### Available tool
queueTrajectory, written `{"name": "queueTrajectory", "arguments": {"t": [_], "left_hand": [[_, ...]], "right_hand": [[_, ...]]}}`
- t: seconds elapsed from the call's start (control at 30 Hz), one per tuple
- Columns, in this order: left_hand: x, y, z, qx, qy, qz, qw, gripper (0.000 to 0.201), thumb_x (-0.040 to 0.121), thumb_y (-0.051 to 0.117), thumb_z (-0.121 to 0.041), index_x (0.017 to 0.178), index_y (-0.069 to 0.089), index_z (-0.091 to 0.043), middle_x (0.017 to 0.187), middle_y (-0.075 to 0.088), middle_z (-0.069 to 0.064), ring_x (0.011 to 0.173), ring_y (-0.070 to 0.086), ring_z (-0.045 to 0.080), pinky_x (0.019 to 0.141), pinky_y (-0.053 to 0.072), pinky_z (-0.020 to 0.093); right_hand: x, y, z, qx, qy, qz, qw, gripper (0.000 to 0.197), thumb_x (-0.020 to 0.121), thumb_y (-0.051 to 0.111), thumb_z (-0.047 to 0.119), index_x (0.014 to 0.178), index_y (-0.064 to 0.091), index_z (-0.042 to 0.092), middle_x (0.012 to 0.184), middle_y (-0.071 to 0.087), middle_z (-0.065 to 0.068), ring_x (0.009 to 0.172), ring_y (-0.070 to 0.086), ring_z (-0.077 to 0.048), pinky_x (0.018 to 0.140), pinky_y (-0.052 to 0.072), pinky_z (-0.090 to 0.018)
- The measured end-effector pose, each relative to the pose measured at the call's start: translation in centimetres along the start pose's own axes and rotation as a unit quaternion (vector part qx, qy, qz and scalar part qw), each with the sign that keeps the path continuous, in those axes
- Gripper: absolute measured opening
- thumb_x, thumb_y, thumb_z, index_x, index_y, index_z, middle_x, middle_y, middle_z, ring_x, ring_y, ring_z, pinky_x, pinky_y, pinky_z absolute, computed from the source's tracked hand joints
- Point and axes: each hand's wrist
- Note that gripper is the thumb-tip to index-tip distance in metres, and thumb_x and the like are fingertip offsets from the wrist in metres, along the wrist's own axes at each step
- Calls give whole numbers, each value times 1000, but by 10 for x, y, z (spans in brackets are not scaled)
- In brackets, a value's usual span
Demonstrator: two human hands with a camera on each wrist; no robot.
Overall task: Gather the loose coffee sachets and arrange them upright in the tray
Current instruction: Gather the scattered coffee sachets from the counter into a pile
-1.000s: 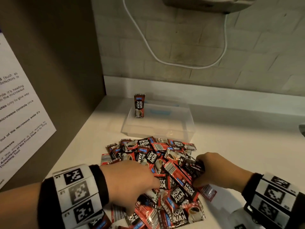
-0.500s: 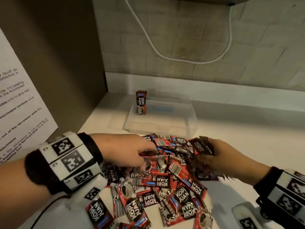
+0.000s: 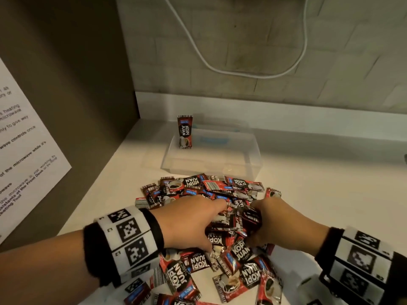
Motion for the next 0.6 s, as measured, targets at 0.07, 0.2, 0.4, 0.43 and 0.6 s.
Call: {"name": "queueTrajectory", "arguments": {"t": [0.07,0.2,0.4,0.43,0.6], "left_hand": [[1,1,0,-8,5,-12,1000,46,77,77,-37,92,35,-26,77,44,-9,62,39,7,51,29,26],[4,-5,3,-116,1,-51,992,46,74,81,-37,94,41,-28,89,59,-8,75,55,9,62,46,26],[2,-29,15,-355,-39,-165,919,35,76,79,-20,105,58,-23,85,64,-6,72,63,8,67,53,23],[2,-32,17,-370,-43,-171,912,29,81,75,-18,106,60,-22,78,63,-6,66,60,8,65,51,26],[2,-41,35,-342,-87,-168,921,12,93,58,-10,98,62,-20,79,66,2,63,62,13,48,44,16]], "right_hand": [[0,-1,-2,26,4,0,1000,31,68,83,21,70,54,30,64,61,13,54,59,6,55,48,-12],[-2,-10,-8,109,35,-32,993,21,71,82,14,74,64,25,68,70,6,59,67,-1,61,57,-20],[0,-32,-19,214,91,-144,962,13,74,77,6,80,67,10,65,68,-4,50,62,-11,45,45,-19],[-1,-36,-22,240,98,-152,954,12,76,75,4,81,65,8,64,66,-6,48,61,-12,45,45,-21],[1,-49,-34,286,126,-152,938,11,86,61,-2,95,57,2,78,70,-20,60,64,-22,44,47,-26]]}}
Point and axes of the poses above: each hand's wrist, its own x-axis towards the middle knuckle, its own y-axis out of the palm, z = x × y
